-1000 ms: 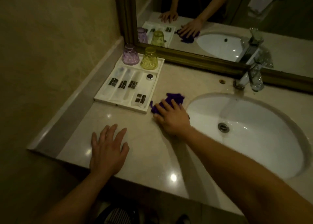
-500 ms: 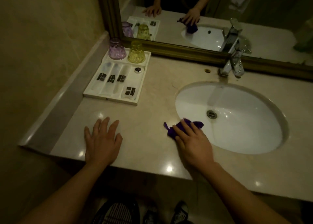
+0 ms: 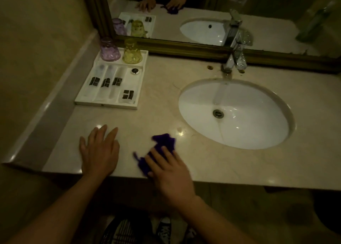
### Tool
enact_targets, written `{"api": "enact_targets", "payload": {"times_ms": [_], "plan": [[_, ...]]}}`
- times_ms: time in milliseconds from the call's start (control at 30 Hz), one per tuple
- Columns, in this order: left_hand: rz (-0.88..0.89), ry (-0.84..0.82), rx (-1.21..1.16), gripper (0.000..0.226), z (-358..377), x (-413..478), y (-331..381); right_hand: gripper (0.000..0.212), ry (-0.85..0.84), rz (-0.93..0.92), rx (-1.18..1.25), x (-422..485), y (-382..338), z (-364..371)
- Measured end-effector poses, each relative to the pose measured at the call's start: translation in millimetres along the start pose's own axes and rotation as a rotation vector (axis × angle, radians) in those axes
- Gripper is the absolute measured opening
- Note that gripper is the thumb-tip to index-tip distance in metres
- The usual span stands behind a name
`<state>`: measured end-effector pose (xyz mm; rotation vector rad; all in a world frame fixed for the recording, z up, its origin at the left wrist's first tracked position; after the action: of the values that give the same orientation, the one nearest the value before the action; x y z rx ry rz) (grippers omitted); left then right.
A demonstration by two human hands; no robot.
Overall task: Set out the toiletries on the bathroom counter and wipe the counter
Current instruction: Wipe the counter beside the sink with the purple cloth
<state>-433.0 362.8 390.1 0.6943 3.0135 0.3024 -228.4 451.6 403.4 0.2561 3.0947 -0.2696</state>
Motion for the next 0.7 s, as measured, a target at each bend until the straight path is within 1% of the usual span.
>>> {"api": "enact_targets", "payload": {"times_ms": [100,200,233,300,333,367,400,433,500,567,633,667,700], "plan": [[-0.004,-0.029,0.012,0.058,-1.2,-2.8,4.0,0.051,-0.036,0.244,-0.088,-61.0,80.8,-9.8],[0.052,-0.046,-0.016,0.061,-3.3,-7.4,9.2,0.071,-0.122,0.498,-0.119,-135.0,160.1,-18.9],[0.087,-0.049,-0.027,0.062,-3.9,-9.1,11.9,0.073,-0.119,0.588,-0.099,-155.3,180.6,-20.7],[0.147,-0.068,-0.020,0.062,-3.6,-12.9,18.6,0.061,-0.011,0.737,-0.078,-174.4,199.3,-30.9],[0.173,-0.085,-0.009,0.061,-2.5,-14.4,22.5,0.053,0.035,0.771,-0.110,-170.8,194.5,-36.5],[0.194,-0.101,-0.001,0.061,-1.5,-15.6,26.2,0.045,0.084,0.744,-0.164,-157.4,180.8,-41.4],[0.209,-0.113,0.002,0.062,-1.1,-16.2,29.0,0.041,0.121,0.655,-0.216,-135.0,160.1,-43.3],[0.218,-0.122,0.005,0.062,-0.9,-16.3,30.6,0.043,0.142,0.533,-0.250,-108.6,134.1,-40.2],[0.226,-0.136,0.003,0.062,0.4,-16.9,30.0,0.047,0.128,0.342,-0.148,-65.9,85.5,-22.1],[0.223,-0.143,0.008,0.062,1.3,-17.4,26.0,0.047,0.117,0.219,-0.063,-47.4,62.6,-9.0],[0.209,-0.140,0.010,0.063,0.3,-15.8,24.5,0.047,0.140,0.193,-0.090,-65.1,79.3,-12.1],[0.203,-0.144,0.008,0.063,-0.2,-15.5,25.1,0.046,0.153,0.226,-0.111,-85.4,98.1,-16.2],[0.200,-0.148,0.005,0.063,-0.8,-15.8,26.2,0.047,0.171,0.318,-0.123,-112.8,123.7,-21.2]]}}
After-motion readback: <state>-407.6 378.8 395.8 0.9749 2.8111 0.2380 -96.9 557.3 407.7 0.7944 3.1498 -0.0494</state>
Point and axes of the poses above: each hand's wrist, its own x-axis towards the middle knuckle, its own z-axis out of the palm, y = z × x, the point moved 9 cm from there along x, towards the middle knuckle, and after that the axes turned 14 degrees about -z, right-handed, at the moved point
